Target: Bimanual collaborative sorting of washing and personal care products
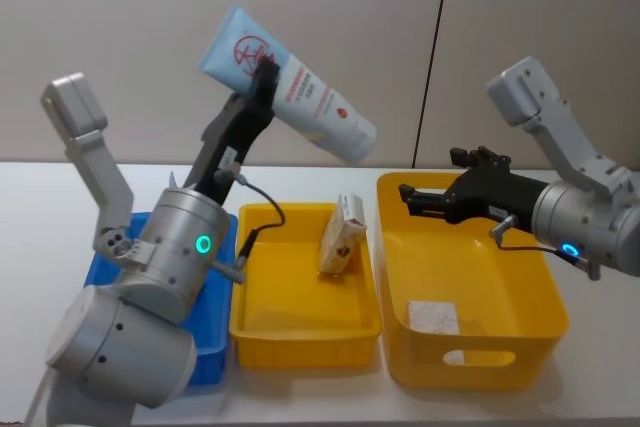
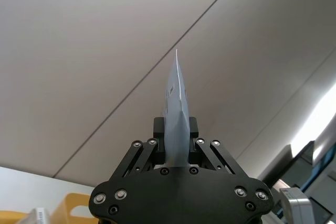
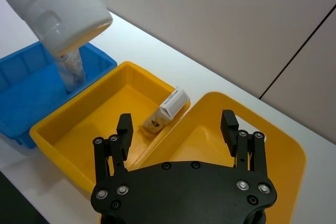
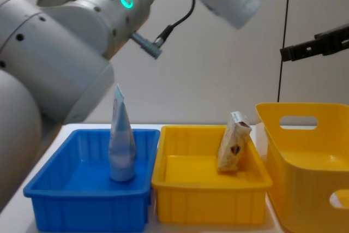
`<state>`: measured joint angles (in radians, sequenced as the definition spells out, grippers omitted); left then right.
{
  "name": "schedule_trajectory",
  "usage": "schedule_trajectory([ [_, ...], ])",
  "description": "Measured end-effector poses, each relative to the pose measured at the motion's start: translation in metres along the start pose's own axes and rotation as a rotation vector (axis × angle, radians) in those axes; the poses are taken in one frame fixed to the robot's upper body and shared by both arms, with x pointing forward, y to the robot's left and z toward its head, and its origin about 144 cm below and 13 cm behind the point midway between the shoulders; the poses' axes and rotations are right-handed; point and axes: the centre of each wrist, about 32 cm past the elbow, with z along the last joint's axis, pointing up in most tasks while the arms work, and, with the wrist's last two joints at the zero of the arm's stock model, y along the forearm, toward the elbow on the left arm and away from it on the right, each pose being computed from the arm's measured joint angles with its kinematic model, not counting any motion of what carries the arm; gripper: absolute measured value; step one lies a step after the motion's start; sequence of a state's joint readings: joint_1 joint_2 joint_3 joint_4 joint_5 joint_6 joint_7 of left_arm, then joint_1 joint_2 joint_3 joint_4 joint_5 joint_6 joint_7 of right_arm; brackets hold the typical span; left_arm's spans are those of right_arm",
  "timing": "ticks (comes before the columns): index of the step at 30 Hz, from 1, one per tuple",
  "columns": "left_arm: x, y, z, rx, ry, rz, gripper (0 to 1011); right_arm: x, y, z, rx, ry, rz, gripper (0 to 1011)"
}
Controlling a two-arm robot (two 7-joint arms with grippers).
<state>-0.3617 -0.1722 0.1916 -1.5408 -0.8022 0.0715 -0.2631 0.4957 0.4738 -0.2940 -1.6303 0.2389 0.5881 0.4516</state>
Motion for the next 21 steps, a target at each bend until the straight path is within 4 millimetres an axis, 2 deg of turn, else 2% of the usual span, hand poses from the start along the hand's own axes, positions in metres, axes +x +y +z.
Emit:
schedule_trajectory([
  [21, -0.011, -0.015, -0.015, -0.004, 0.048, -0.034, 208, 0.003, -0.022, 0.009, -0.053, -0.112, 0.004, 1004],
])
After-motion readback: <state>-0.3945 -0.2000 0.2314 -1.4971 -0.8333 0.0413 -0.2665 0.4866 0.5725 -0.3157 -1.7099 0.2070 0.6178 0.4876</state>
